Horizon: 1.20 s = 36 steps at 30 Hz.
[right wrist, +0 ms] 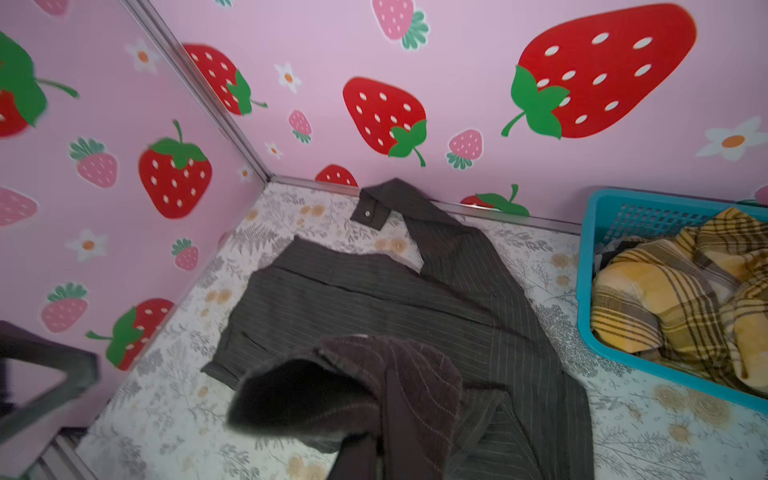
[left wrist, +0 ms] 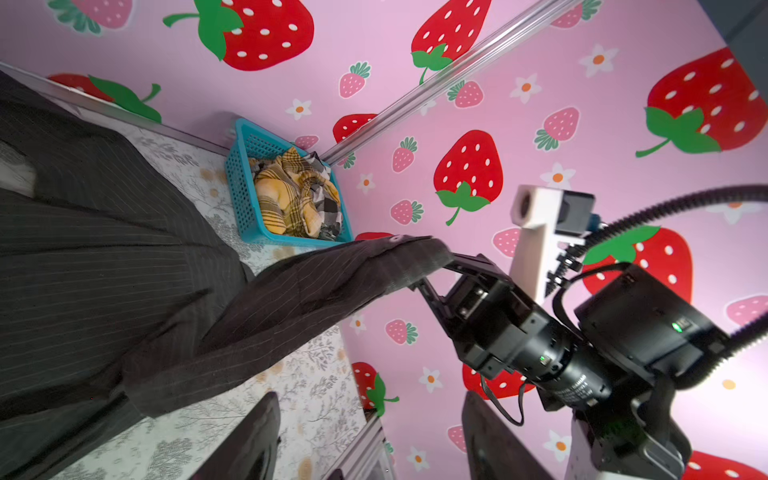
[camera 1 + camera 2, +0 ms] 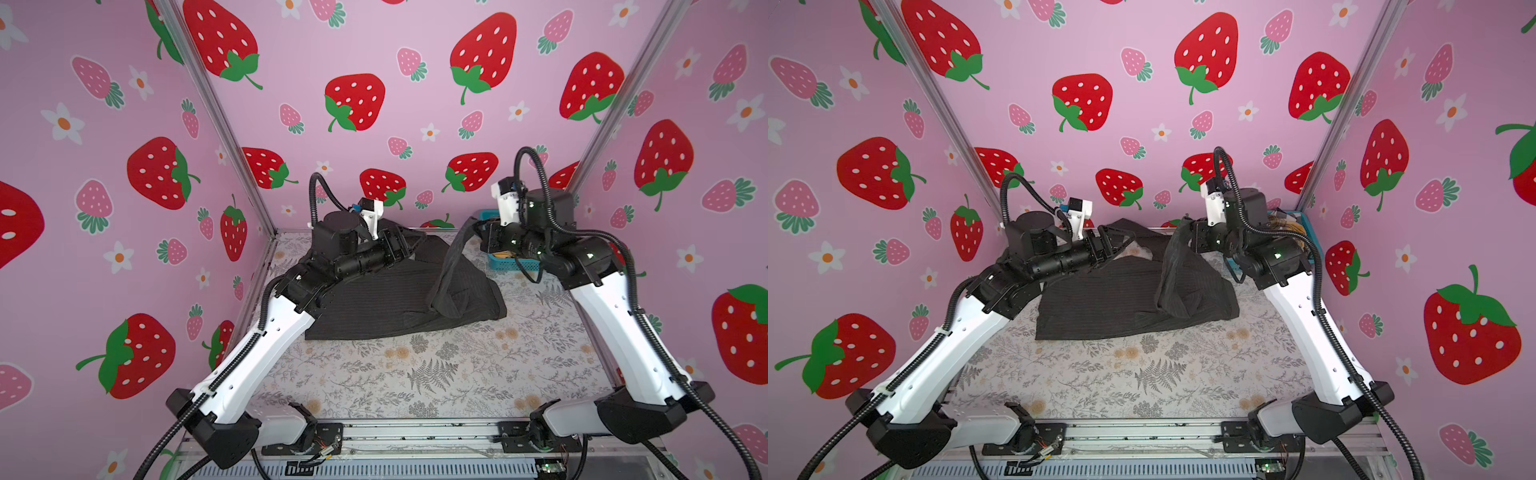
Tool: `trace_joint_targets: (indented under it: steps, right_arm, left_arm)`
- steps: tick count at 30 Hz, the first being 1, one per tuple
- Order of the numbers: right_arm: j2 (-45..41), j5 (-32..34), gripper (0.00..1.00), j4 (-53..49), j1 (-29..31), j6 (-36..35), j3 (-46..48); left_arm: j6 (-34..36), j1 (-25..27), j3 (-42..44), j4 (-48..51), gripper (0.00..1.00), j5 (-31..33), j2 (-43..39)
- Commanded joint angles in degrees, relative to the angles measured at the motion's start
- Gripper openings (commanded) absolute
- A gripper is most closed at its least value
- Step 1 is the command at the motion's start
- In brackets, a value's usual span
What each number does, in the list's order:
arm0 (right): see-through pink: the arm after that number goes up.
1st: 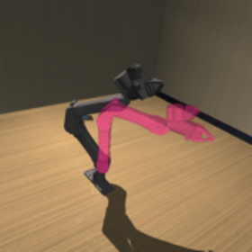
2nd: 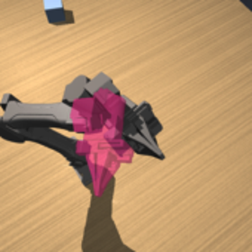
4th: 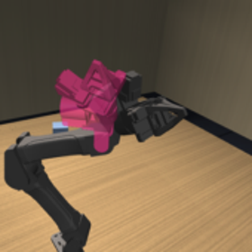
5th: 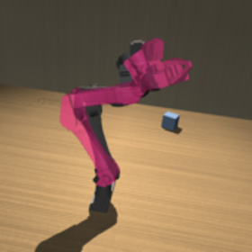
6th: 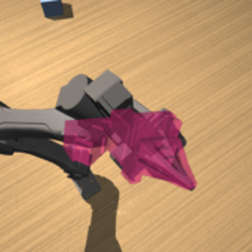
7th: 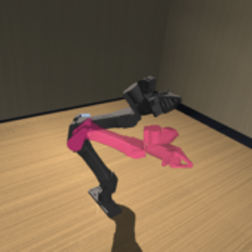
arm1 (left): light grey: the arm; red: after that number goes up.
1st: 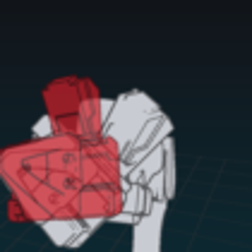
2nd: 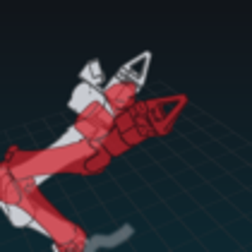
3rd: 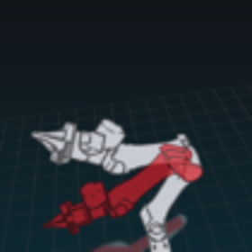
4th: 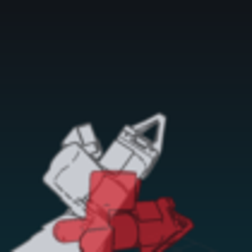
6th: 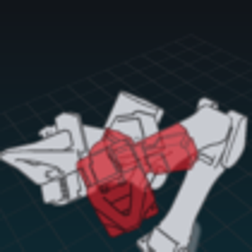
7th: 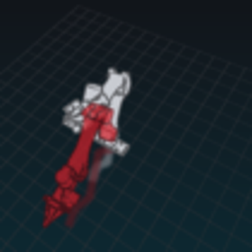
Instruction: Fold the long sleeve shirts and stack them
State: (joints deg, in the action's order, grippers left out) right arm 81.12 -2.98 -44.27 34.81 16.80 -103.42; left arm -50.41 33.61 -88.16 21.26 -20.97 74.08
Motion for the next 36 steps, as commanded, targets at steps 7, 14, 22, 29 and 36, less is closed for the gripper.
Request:
trace_joint_targets:
  steps: [7, 14, 22, 29, 36]
  right_arm:
    - [-5.12, 6.54, 0.00, 14.68, 8.89, -11.75, 15.56]
    - [-2.47, -0.40, 0.00, 18.09, 9.95, -13.83, 14.21]
    - [-2.25, -6.26, 0.00, 18.20, 10.81, -15.72, 14.31]
    - [-1.37, -6.36, 0.00, 16.64, 11.69, -16.74, 14.35]
    - [-1.00, -5.22, 0.00, 16.05, 12.08, -16.72, 14.21]
  left_arm:
    - [23.59, -0.75, 2.73, 8.10, 0.72, 4.65, -2.05]
    - [31.66, 0.20, 0.95, 4.98, 0.74, -5.53, 2.96]
    - [31.57, 0.92, -1.10, 0.42, 0.66, -13.05, 8.30]
    - [32.91, 0.85, -4.84, 2.99, 0.43, -12.55, 10.20]
    - [33.90, 0.81, -3.39, 4.21, 0.33, -9.35, 8.71]
